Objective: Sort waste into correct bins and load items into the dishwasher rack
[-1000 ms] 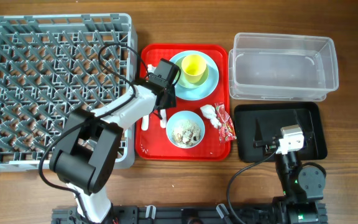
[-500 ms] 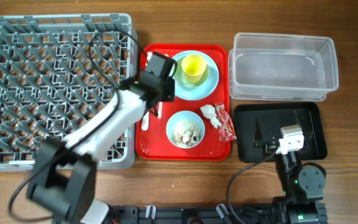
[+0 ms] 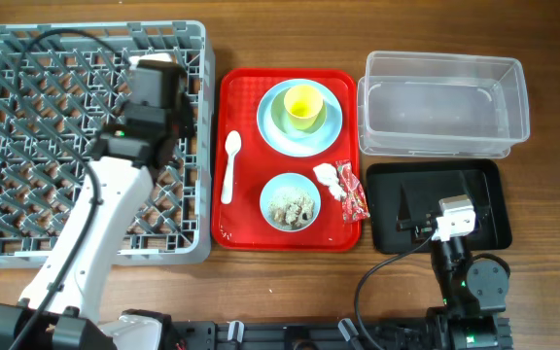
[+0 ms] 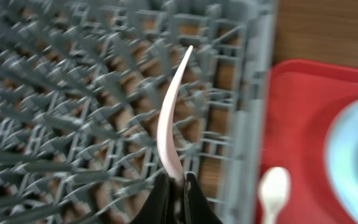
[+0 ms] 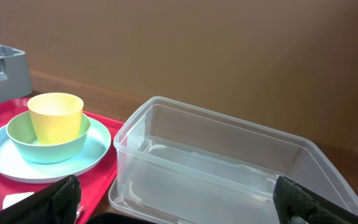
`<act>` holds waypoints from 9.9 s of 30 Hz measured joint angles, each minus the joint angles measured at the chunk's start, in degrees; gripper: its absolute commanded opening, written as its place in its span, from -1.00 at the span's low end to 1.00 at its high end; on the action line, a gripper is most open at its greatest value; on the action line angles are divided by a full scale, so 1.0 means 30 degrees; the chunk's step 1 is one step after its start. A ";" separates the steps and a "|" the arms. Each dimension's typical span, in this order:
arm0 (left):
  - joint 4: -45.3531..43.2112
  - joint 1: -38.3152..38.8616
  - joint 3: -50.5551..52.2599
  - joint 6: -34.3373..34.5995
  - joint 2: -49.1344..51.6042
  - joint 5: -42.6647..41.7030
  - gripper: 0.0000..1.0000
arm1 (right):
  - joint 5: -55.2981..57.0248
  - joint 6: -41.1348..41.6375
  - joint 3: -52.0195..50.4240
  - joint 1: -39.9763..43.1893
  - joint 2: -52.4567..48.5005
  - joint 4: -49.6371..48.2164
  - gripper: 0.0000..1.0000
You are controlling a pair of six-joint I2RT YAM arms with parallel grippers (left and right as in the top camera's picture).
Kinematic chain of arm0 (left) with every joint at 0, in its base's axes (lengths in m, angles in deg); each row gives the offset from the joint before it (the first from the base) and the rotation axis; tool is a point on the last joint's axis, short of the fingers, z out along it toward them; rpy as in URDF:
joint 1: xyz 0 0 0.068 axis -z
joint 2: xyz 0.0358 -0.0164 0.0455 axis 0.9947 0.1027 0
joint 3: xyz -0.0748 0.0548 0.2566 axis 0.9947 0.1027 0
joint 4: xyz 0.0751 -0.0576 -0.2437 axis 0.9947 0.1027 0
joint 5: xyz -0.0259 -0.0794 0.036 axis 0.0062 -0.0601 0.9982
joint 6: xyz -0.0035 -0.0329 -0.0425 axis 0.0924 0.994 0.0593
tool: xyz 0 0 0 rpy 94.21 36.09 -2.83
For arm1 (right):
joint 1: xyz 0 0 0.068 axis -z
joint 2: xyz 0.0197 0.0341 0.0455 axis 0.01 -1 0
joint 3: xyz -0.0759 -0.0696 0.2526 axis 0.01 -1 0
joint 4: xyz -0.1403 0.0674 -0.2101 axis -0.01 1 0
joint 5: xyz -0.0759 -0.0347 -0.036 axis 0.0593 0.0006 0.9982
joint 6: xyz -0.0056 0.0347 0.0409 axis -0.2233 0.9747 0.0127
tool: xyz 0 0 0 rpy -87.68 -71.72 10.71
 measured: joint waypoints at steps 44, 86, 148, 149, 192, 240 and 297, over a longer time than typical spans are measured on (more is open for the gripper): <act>0.1610 -0.1851 -0.0029 -0.1523 0.1530 -0.6827 -0.92 | 0.0000 0.0000 0.0000 0.0000 0.0000 0.0000 0.99; 0.1974 0.1858 -0.0189 0.0612 0.0153 -0.8663 -0.89 | 0.0000 0.0000 0.0000 0.0000 0.0000 0.0000 1.00; -0.1035 0.5763 0.0335 0.3891 0.9005 0.0015 -0.92 | 0.0000 0.0000 0.0000 0.0000 0.0000 0.0000 0.99; -0.1042 0.5763 0.0335 0.3942 0.9012 0.0022 -0.92 | 0.0000 0.0000 0.0000 0.0000 0.0000 0.0000 0.99; 0.0517 0.0831 0.0503 -0.1523 0.1931 -0.0240 -0.92 | 0.0000 0.0000 0.0000 0.0000 0.0000 0.0000 1.00; -0.0211 -0.3810 0.0036 0.4313 -0.2259 -0.1362 1.00 | 0.0000 0.0000 0.0000 0.0000 0.0000 0.0000 1.00; -0.0211 -0.3810 0.0036 0.4313 -0.2259 -0.1362 1.00 | 0.0000 0.0000 0.0000 0.0000 0.0000 0.0000 0.99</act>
